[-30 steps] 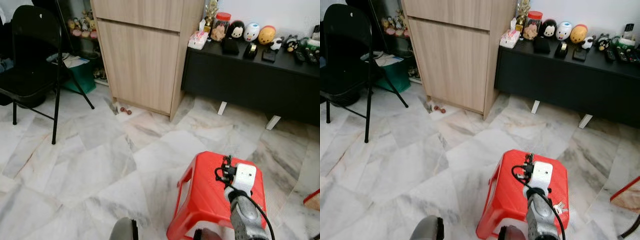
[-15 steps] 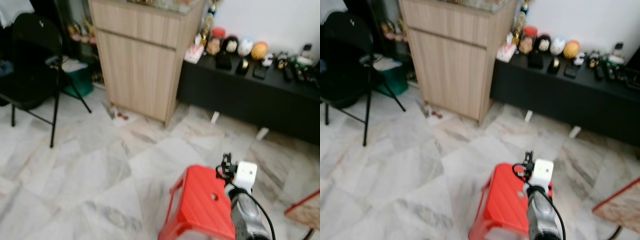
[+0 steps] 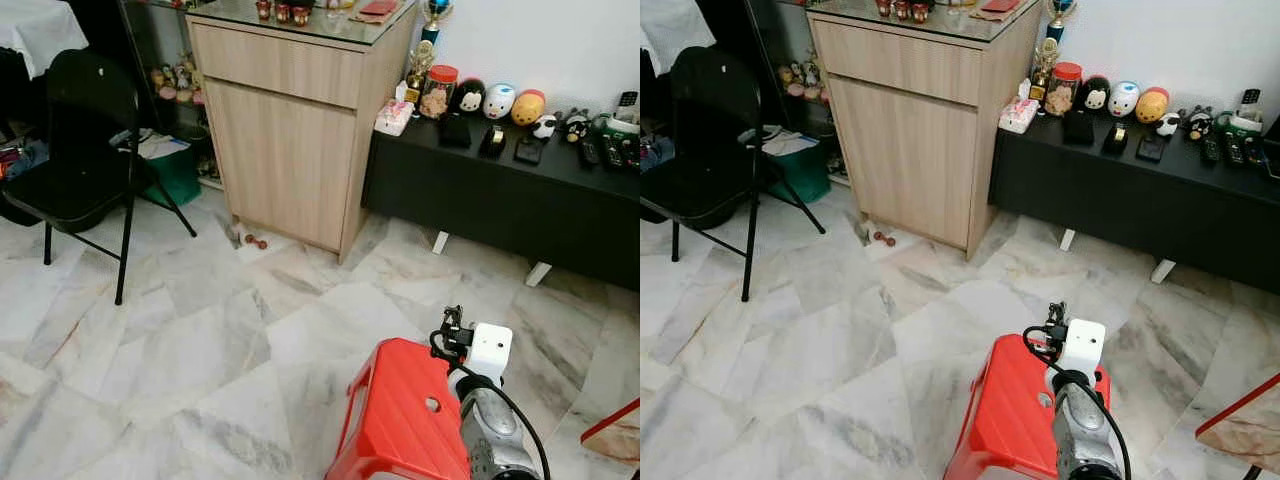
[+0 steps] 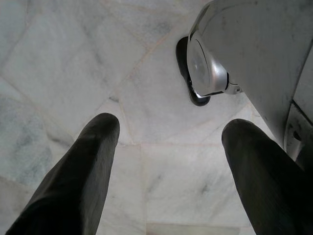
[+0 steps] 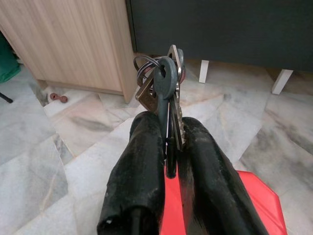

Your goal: Hang keys on a hook

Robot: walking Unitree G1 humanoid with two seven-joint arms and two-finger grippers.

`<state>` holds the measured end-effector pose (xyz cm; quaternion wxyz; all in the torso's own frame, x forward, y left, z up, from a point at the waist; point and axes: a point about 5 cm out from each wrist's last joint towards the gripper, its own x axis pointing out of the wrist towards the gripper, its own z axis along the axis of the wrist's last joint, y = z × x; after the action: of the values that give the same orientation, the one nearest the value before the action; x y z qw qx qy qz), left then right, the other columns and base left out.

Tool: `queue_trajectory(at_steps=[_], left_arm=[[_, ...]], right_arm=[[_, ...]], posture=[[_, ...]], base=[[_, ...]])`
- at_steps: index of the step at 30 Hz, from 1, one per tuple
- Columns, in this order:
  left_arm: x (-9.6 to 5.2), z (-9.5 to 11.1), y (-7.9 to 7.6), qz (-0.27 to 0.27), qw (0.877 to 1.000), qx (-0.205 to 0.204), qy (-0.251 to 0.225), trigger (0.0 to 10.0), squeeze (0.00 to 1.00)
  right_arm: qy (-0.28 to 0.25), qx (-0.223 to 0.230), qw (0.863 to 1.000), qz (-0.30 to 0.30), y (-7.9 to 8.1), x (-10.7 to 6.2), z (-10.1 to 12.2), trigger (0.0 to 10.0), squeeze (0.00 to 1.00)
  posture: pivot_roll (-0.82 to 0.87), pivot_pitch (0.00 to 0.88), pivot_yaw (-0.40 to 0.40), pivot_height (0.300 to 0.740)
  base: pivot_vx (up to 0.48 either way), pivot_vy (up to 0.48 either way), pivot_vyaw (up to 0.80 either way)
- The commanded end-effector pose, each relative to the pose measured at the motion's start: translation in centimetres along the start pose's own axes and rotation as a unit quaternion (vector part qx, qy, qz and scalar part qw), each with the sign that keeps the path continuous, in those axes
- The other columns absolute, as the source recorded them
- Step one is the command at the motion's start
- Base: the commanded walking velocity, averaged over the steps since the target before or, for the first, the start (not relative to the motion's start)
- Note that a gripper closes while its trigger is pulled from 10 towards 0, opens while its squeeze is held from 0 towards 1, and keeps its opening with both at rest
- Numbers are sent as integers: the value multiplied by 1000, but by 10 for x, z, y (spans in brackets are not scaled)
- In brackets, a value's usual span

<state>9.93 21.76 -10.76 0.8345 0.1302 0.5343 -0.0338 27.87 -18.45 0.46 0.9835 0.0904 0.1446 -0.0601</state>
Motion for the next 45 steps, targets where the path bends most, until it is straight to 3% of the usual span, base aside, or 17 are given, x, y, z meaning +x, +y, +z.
queue_trajectory(at_steps=[1,9,45], left_arm=[[5,39,-7,-12,997,-8,-72,10000,0],[5,38,-9,-16,997,-8,-70,10000,0],[6,42,-14,-29,997,3,-77,10000,0]], right_arm=[[0,3,1000,-13,-5,1,2,10000,0],[-17,6,1000,-13,-6,1,7,10000,0],[5,9,999,-41,-11,0,1,10000,0]], posture=[[82,0,-91,740],[79,0,-92,740],[69,5,-83,740]], base=[[0,0,0],[0,0,0],[0,0,0]])
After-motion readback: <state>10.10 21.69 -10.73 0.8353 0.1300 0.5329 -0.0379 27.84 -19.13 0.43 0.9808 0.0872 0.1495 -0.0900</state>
